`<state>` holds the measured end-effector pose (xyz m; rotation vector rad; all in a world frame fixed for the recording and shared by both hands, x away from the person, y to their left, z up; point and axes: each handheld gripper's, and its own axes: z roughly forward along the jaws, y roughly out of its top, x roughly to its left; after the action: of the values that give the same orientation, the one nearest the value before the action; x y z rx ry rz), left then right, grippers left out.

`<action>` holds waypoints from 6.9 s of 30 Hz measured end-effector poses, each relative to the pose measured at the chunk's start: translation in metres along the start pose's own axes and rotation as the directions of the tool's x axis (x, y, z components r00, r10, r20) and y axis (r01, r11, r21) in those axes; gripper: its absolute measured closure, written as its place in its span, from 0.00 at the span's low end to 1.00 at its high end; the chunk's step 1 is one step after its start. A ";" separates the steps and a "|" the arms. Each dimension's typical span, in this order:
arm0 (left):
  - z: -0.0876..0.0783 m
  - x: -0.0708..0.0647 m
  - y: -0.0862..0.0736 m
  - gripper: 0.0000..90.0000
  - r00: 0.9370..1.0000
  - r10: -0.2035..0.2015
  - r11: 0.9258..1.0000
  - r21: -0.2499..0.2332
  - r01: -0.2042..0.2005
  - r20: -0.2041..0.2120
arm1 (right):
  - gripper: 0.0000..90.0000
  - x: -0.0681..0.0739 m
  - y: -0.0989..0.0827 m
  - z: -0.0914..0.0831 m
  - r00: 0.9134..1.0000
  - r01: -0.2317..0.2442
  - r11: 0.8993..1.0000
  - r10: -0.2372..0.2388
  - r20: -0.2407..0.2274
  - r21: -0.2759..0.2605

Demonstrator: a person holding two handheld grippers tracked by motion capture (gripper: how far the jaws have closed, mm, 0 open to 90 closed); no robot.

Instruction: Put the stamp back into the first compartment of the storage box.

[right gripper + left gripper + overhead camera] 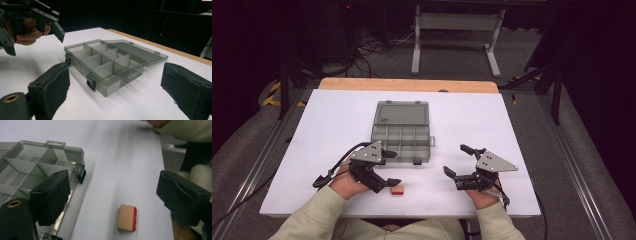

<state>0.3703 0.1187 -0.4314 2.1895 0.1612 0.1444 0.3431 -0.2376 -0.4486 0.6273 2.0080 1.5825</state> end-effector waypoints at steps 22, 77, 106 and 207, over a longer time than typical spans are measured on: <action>0.017 -0.006 0.005 0.19 0.998 0.058 0.961 0.268 -0.066 0.040 | 0.10 0.000 -0.001 0.000 1.000 -0.001 1.000 0.001 -0.009 0.010; 0.051 -0.010 -0.003 0.73 0.979 0.132 0.873 0.450 -0.190 0.156 | 0.10 0.000 -0.003 -0.001 1.000 -0.005 1.000 0.005 -0.024 0.012; 0.012 -0.014 0.017 0.73 0.988 0.120 0.922 0.357 -0.148 0.097 | 0.10 0.000 -0.004 -0.001 1.000 -0.003 1.000 0.003 -0.026 0.014; -0.015 0.139 0.008 0.73 0.957 -0.026 0.929 0.347 0.130 -0.289 | 0.10 -0.001 -0.005 0.001 0.999 -0.008 1.000 0.009 -0.036 0.018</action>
<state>0.5056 0.1495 -0.4104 2.5187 0.4680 0.4088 0.3445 -0.2388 -0.4539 0.6193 2.0504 1.5928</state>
